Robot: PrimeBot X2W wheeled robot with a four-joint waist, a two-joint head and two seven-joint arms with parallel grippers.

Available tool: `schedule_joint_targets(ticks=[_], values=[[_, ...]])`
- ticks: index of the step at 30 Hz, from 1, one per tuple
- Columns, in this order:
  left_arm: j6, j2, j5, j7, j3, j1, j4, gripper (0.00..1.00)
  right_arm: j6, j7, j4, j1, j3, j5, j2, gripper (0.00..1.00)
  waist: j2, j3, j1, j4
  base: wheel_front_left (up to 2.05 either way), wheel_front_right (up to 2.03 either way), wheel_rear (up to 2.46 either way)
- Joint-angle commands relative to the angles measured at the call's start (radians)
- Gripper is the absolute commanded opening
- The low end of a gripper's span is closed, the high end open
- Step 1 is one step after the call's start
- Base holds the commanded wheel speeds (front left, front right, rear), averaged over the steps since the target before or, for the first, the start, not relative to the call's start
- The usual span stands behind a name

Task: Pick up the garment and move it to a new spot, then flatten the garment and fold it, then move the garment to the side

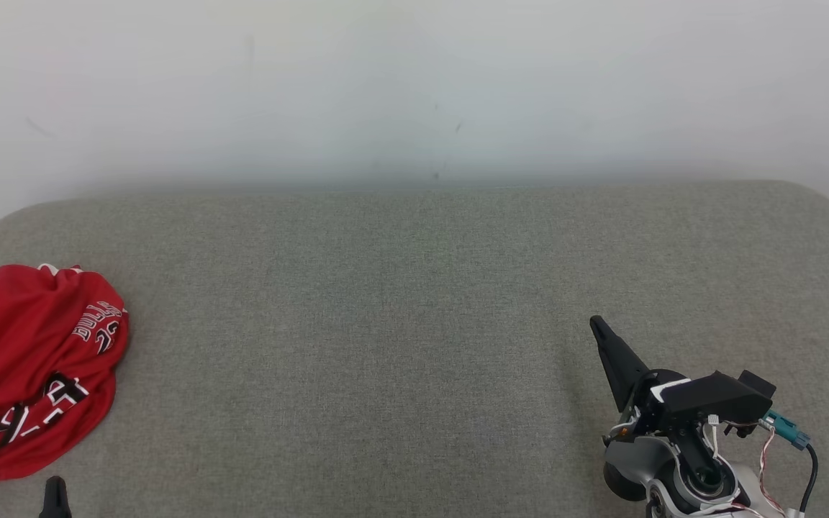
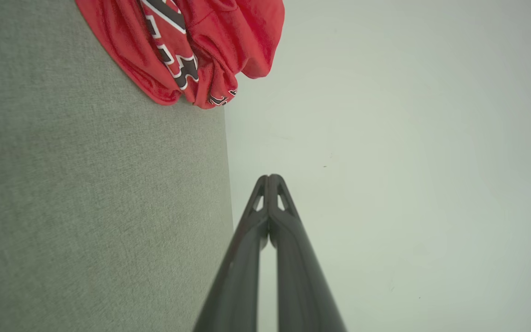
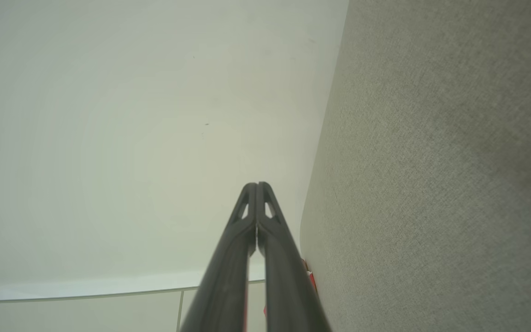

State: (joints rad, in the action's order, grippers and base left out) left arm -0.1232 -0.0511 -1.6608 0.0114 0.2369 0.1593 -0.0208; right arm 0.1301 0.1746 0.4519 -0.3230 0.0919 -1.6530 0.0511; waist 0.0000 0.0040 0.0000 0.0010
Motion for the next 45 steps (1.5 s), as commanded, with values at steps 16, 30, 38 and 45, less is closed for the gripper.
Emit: schedule_joint_targets(ticks=[16, 30, 38, 45], values=[[0.002, 0.002, -0.001, -0.003, 0.002, -0.007, -0.003, 0.00, 0.001, -0.001, -0.001, -0.004, 0.000, -0.006, -0.002, 0.00, 0.0000, 0.000, 0.0000, 0.000, 0.00, 0.00, 0.00], [0.000, 0.001, 0.000, 0.000, -0.002, 0.001, 0.008, 1.00, 0.000, 0.000, 0.006, 0.005, 0.000, 0.000, 0.000, 1.00, 0.0000, 0.000, 0.0000, 0.000, 0.00, 0.00, 0.00], [0.000, 0.010, 0.005, 0.002, -0.031, -0.007, 0.046, 1.00, -0.001, -0.027, 0.025, 0.068, -0.003, 0.013, 0.000, 1.00, 0.0000, -0.002, 0.0000, -0.001, 0.00, 0.00, 0.00], [-0.001, -0.002, 0.044, 0.029, -0.078, -0.030, 0.045, 1.00, -0.001, -0.067, 0.004, 0.092, -0.014, 0.086, 0.004, 1.00, 0.0000, -0.006, 0.0000, -0.002, 0.00, 0.00, 0.00]])
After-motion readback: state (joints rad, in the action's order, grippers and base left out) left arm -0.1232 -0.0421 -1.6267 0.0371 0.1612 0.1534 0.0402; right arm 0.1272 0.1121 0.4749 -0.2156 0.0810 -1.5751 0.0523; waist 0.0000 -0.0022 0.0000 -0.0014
